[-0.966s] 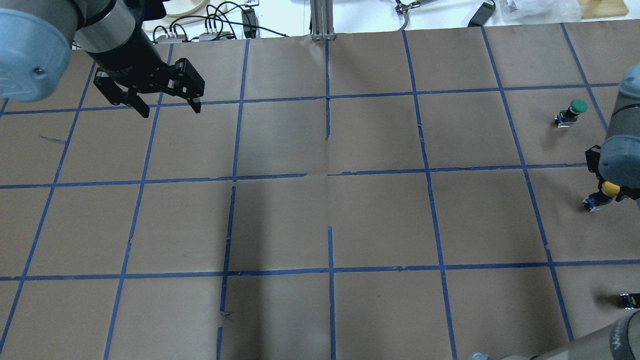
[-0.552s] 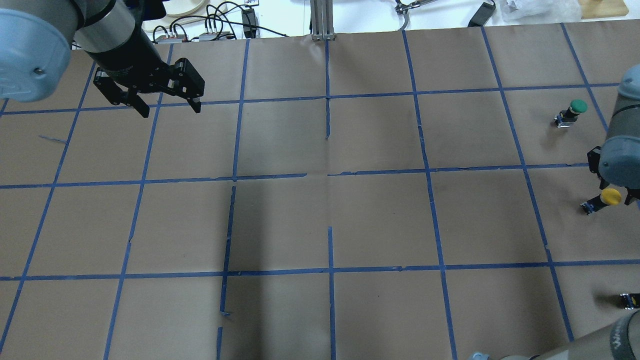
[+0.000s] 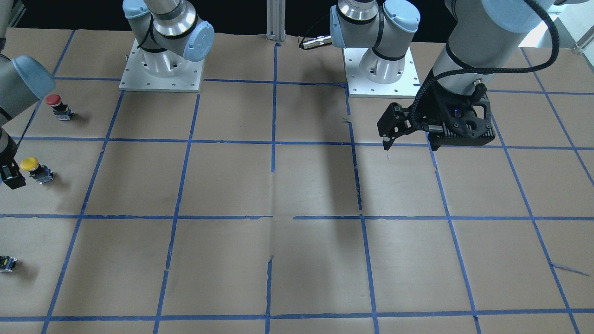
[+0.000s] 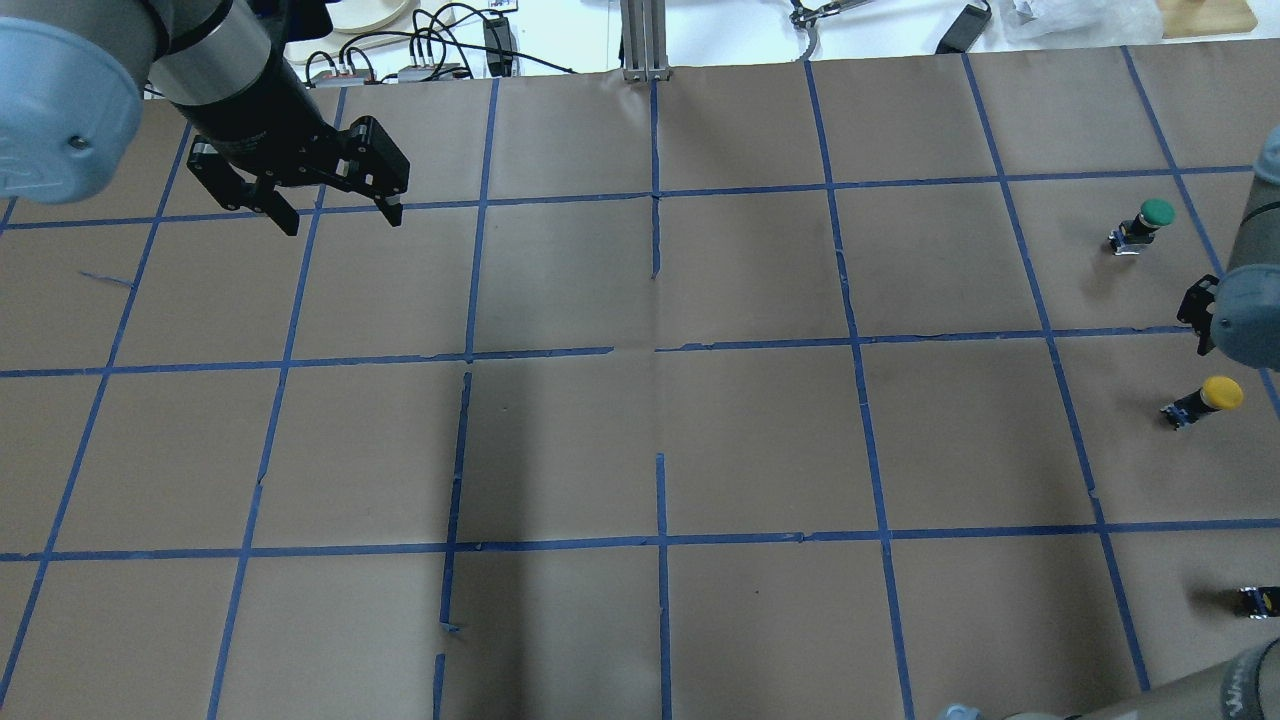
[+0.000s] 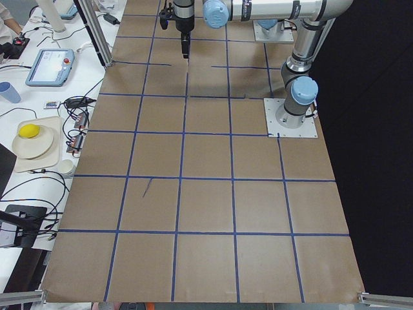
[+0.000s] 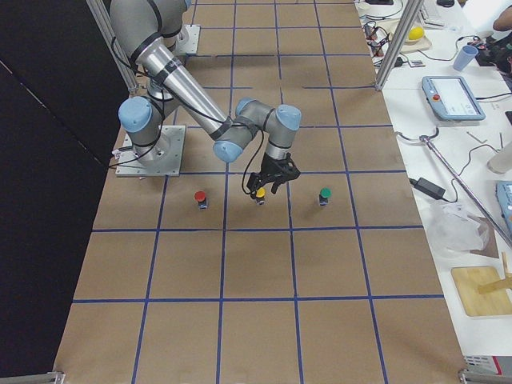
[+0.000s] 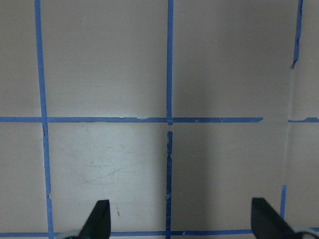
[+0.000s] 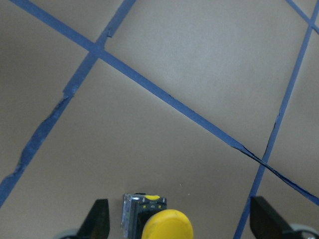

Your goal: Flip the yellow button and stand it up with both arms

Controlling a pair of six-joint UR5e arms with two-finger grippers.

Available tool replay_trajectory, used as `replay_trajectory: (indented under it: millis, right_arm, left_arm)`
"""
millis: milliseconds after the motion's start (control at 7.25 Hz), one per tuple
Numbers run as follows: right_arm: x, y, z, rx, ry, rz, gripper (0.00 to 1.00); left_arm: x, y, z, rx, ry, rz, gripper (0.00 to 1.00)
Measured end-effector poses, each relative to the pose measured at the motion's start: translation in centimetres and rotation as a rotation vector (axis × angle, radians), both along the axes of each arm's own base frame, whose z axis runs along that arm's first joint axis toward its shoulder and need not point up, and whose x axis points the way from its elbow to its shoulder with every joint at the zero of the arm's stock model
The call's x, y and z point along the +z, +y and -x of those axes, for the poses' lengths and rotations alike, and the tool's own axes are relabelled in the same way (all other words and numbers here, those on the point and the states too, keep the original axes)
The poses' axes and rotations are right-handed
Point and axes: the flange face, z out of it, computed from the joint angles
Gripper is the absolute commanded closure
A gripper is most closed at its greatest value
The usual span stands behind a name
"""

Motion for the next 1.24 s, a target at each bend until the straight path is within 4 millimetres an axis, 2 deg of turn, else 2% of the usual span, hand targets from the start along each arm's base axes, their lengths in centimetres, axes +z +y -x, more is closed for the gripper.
replay_trajectory:
  millis: [414, 690, 828, 966, 1241]
  right_arm:
    - [3.8, -1.0, -1.6, 0.086, -0.124, 0.019, 0.00]
    - [7.5, -2.5, -4.1, 0.128, -0.274, -0.034, 0.00]
    - [10.2, -3.1, -6.5, 0.173, -0.341, -0.059, 0.00]
    - [12.7, -3.6, -10.0, 0.242, -0.393, -0.051, 0.00]
    - [16.1, -3.2, -19.2, 0.412, -0.430, -0.026, 0.00]
  left_arm:
    - [0.0, 0.0, 0.0, 0.000, 0.001, 0.000, 0.00]
    - [0.0, 0.0, 0.0, 0.000, 0.001, 0.000, 0.00]
    - [0.0, 0.0, 0.0, 0.000, 0.000, -0.001, 0.00]
    - [0.0, 0.0, 0.0, 0.000, 0.000, -0.001, 0.00]
    - [0.0, 0.0, 0.0, 0.000, 0.000, -0.001, 0.00]
